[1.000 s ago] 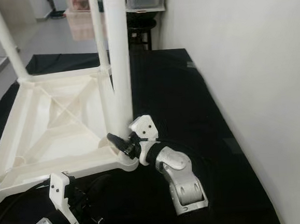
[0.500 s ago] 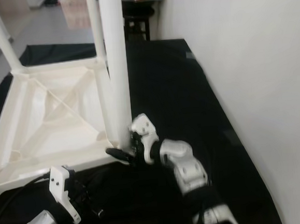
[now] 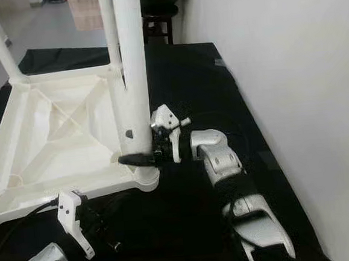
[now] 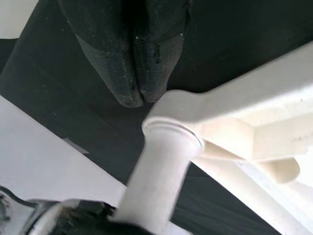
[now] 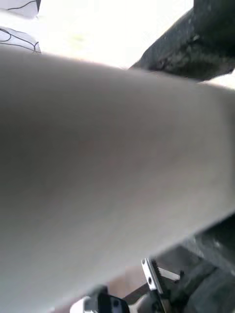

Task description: Building children table

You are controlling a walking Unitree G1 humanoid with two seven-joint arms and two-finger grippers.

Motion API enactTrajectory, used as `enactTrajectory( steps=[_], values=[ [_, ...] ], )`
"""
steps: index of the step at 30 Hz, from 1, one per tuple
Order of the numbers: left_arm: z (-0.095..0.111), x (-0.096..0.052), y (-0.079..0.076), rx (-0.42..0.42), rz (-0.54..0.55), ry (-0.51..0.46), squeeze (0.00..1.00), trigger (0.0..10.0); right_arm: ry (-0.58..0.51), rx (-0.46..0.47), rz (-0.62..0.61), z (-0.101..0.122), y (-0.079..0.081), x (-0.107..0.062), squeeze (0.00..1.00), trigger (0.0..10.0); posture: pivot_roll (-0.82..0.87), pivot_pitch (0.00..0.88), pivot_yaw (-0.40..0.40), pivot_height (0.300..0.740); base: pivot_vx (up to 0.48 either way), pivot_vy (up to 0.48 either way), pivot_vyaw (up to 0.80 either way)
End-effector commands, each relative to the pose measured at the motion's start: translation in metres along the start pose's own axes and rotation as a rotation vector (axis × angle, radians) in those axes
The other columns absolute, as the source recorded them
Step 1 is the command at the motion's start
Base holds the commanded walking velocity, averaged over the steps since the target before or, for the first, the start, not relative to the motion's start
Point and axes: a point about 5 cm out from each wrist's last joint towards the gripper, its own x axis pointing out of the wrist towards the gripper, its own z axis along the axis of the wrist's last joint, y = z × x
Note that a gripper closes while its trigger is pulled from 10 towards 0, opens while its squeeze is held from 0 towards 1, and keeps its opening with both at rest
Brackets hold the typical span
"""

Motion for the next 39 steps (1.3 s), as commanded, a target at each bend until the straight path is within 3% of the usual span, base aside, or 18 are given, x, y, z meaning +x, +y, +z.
enactTrajectory(
  steps=[1,5,8,10,11,12,13,18,21,24,25,28,29,32,33,37,38,39],
  values=[
    [-0.003,-0.001,0.000,0.002,0.014,0.013,0.00,10.0,-0.026,0.007,-0.013,0.004,-0.006,0.000,0.00,0.0,0.12,0.034,-0.084,0.740,0.000,0.000,0.00],
    [-0.003,-0.001,0.000,0.002,0.014,0.014,0.00,10.0,-0.033,0.016,-0.020,0.004,-0.008,-0.001,0.00,0.0,0.12,0.037,-0.083,0.740,0.000,0.000,0.00],
    [-0.004,-0.003,-0.001,0.000,0.014,0.014,0.00,10.0,-0.030,0.038,-0.084,-0.015,0.006,-0.006,0.00,0.0,0.11,0.045,-0.089,0.740,0.000,0.000,0.00],
    [-0.004,-0.004,-0.002,-0.001,0.015,0.014,0.00,10.0,0.048,0.056,-0.202,-0.037,0.022,-0.001,0.00,0.0,0.11,0.052,-0.099,0.740,0.000,0.000,0.00],
    [-0.003,-0.006,-0.002,-0.001,0.016,0.015,0.00,10.0,0.162,0.113,-0.504,-0.070,0.049,0.006,0.00,0.0,0.10,0.064,-0.090,0.740,0.000,0.000,0.00],
    [-0.003,-0.006,-0.002,-0.001,0.016,0.015,0.00,10.0,0.162,0.113,-0.504,-0.070,0.049,0.006,0.00,0.0,0.10,0.064,-0.090,0.740,0.000,0.000,0.00],
    [-0.003,-0.007,-0.001,-0.001,0.017,0.016,0.00,10.0,0.207,0.149,-0.665,-0.080,0.060,0.005,0.00,0.0,0.10,0.069,-0.087,0.740,0.000,0.000,0.00],
    [-0.003,-0.008,0.001,-0.002,0.019,0.018,0.00,10.0,0.268,-0.021,-0.528,-0.079,0.089,0.025,0.00,0.0,0.08,0.062,-0.072,0.740,0.000,0.000,0.00],
    [-0.003,-0.008,0.002,-0.001,0.019,0.018,0.00,10.0,0.266,-0.021,-0.525,-0.080,0.087,0.026,0.00,0.0,0.08,0.062,-0.072,0.740,0.000,0.000,0.00],
    [-0.004,-0.005,0.003,-0.004,0.010,0.025,0.00,10.0,0.215,0.033,-0.569,-0.074,0.067,0.024,0.00,0.0,0.08,0.041,-0.069,0.740,0.000,0.000,0.00],
    [-0.004,-0.005,0.003,-0.002,0.013,0.024,0.00,10.0,0.202,0.059,-0.613,-0.070,0.063,0.024,0.00,3.9,0.08,0.040,-0.068,0.740,0.000,0.000,0.00],
    [-0.004,-0.004,0.003,0.001,0.017,0.021,0.00,10.0,0.200,0.079,-0.664,-0.067,0.064,0.023,0.00,3.9,0.08,0.040,-0.068,0.740,0.000,0.000,0.00],
    [-0.004,-0.005,0.003,0.007,0.023,0.018,0.00,10.0,0.201,0.082,-0.679,-0.065,0.065,0.024,0.00,10.0,0.09,0.040,-0.069,0.740,0.000,0.000,0.00],
    [-0.004,-0.005,0.004,0.014,0.032,0.015,0.00,10.0,0.199,0.076,-0.679,-0.063,0.067,0.027,0.00,10.0,0.09,0.038,-0.070,0.740,0.000,0.000,0.00],
    [-0.003,-0.005,0.004,0.016,0.030,0.016,0.00,10.0,0.147,0.090,-0.638,-0.057,0.065,0.026,1.00,10.0,0.06,0.033,-0.059,0.740,0.000,0.000,0.00],
    [-0.001,-0.004,0.005,0.020,0.033,0.007,0.00,10.0,0.050,0.099,-0.545,-0.046,0.060,0.021,1.00,10.0,0.06,0.035,-0.055,0.740,0.000,0.000,0.00],
    [0.002,-0.005,0.007,0.026,0.050,-0.006,0.00,10.0,0.038,0.099,-0.499,-0.044,0.061,0.020,0.36,10.0,0.06,0.036,-0.056,0.740,0.000,0.000,0.00],
    [0.005,-0.006,0.010,0.038,0.077,-0.020,0.00,10.0,0.035,0.085,-0.445,-0.043,0.065,0.018,0.00,10.0,0.05,0.036,-0.055,0.740,0.000,0.000,0.00]
  ],
)
